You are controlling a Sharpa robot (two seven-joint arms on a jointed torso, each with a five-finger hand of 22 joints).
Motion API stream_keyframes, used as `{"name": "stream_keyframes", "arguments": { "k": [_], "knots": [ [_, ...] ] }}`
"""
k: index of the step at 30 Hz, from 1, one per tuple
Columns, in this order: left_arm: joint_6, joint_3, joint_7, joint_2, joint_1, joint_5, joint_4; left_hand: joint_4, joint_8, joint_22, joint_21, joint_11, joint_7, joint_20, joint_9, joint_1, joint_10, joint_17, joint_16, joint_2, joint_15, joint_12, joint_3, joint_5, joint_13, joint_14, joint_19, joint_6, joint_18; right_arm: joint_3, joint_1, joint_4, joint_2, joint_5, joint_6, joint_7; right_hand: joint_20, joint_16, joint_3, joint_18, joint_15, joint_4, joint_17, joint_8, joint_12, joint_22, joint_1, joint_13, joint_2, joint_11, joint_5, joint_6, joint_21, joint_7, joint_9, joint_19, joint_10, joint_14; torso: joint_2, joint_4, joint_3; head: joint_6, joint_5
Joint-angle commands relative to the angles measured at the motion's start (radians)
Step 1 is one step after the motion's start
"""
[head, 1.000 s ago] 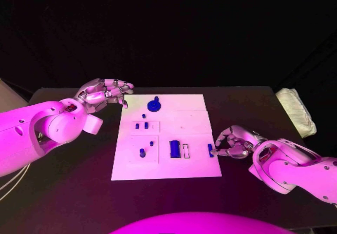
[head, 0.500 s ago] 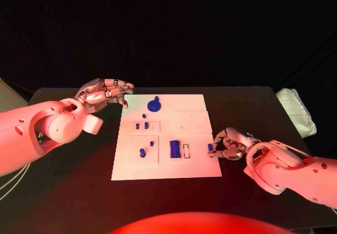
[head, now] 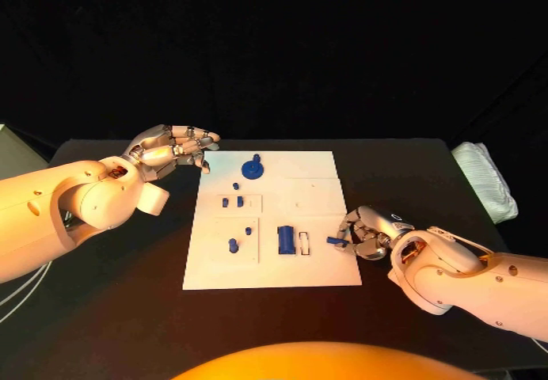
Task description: Assemble the parts on the task board
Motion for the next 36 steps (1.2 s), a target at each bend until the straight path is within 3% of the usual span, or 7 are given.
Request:
{"name": "stream_keyframes", "arguments": {
  "k": [1,7,17,23,25,27,36],
  "knots": [
    [0.022,0.000,0.004,0.000,0.000,0.003,0.001,0.006,0.004,-0.001,-0.004,0.001,0.003,0.002,-0.001,0.006,-0.005,-0.001,-0.004,0.001,0.002,0.003,0.000,0.006,-0.001,-0.008,0.002,-0.007,0.015,-0.006,-0.009,-0.017,0.003,-0.057,0.049,-0.052,-0.005,-0.001,0.035,0.001,-0.006,-0.010,0.211,0.001,0.003,0.170,-0.003,0.209,-0.016,-0.006,0.012,0.009,0.003,0.001,0.001,0.056,0.047,0.090,-0.001,-0.0004,0.0002,0.000,-0.001],
    [0.023,0.000,0.003,0.000,0.000,0.003,0.002,0.007,0.004,-0.002,-0.005,0.001,0.003,0.002,-0.001,0.007,-0.005,-0.001,-0.005,0.002,0.002,0.004,0.000,0.006,-0.001,-0.008,0.003,-0.007,0.015,-0.006,-0.010,-0.014,0.007,-0.065,0.032,-0.048,-0.006,0.001,0.124,0.000,-0.008,-0.010,0.214,0.004,0.008,0.175,-0.054,0.210,-0.030,-0.008,0.086,0.011,0.009,-0.002,0.002,0.058,0.050,0.091,-0.001,-0.0002,0.0000,-0.001,-0.002],
    [0.025,0.000,0.000,0.000,0.000,0.003,0.001,0.007,0.004,-0.002,-0.005,0.001,0.003,0.002,-0.001,0.007,-0.005,-0.001,-0.005,0.002,0.002,0.004,0.000,0.006,-0.001,-0.008,0.003,-0.007,0.015,-0.005,-0.010,0.023,0.000,-0.031,-0.072,-0.004,-0.011,0.018,0.186,-0.009,-0.014,-0.020,0.241,0.022,0.040,0.194,-0.104,0.225,-0.023,-0.015,0.113,0.011,0.055,-0.011,0.016,0.069,0.067,0.097,-0.001,-0.0002,0.0003,0.001,-0.002],
    [0.026,0.000,-0.002,0.000,0.000,0.003,0.001,0.007,0.004,-0.002,-0.005,0.001,0.003,0.002,-0.001,0.007,-0.005,-0.001,-0.005,0.002,0.002,0.004,0.000,0.006,-0.001,-0.008,0.003,-0.007,0.015,0.000,0.011,0.054,-0.005,-0.008,-0.100,0.009,-0.013,0.023,0.198,-0.011,-0.015,-0.022,0.249,0.029,0.049,0.200,-0.131,0.229,-0.030,-0.017,0.114,0.011,0.068,-0.013,0.022,0.072,0.071,0.099,-0.001,0.0006,0.0001,0.000,-0.002],
    [0.027,0.000,-0.002,0.000,0.000,0.002,0.001,0.007,0.004,-0.002,-0.005,0.001,0.003,0.002,-0.001,0.007,-0.005,-0.001,-0.005,0.002,0.002,0.004,0.000,0.006,-0.001,-0.008,0.003,-0.007,0.015,0.001,0.022,0.067,-0.004,0.002,-0.105,0.011,-0.013,0.025,0.201,-0.012,-0.015,-0.013,0.251,0.034,0.053,0.202,-0.169,0.231,-0.032,-0.016,0.064,0.010,0.071,-0.013,0.026,0.072,0.073,0.099,-0.001,0.0009,-0.0004,0.001,-0.001],
    [0.027,0.000,-0.002,0.000,0.000,0.002,0.001,0.007,0.004,-0.002,-0.005,0.001,0.003,0.002,-0.001,0.007,-0.005,-0.001,-0.005,0.002,0.002,0.004,0.000,0.006,-0.001,-0.008,0.003,-0.007,0.015,0.001,0.029,0.074,-0.001,0.009,-0.106,0.012,-0.013,0.026,0.204,-0.012,-0.015,-0.010,0.252,0.036,0.055,0.204,-0.183,0.232,-0.030,-0.016,0.050,0.010,0.074,-0.012,0.028,0.073,0.074,0.100,0.001,0.0016,-0.0007,0.002,0.000],
    [0.028,0.000,0.000,0.001,0.000,0.001,0.004,0.009,0.004,-0.003,-0.006,0.002,0.004,0.002,-0.001,0.008,-0.006,-0.002,-0.005,0.002,0.002,0.004,0.000,0.006,-0.002,-0.007,0.004,-0.008,0.015,0.002,0.037,0.064,0.042,0.037,-0.079,-0.004,-0.012,0.028,0.199,-0.013,-0.014,0.004,0.256,0.041,0.059,0.207,-0.225,0.234,-0.032,-0.015,0.043,0.011,0.080,-0.012,0.032,0.074,0.076,0.101,0.000,0.0001,-0.0010,-0.004,-0.001]
  ]
}}
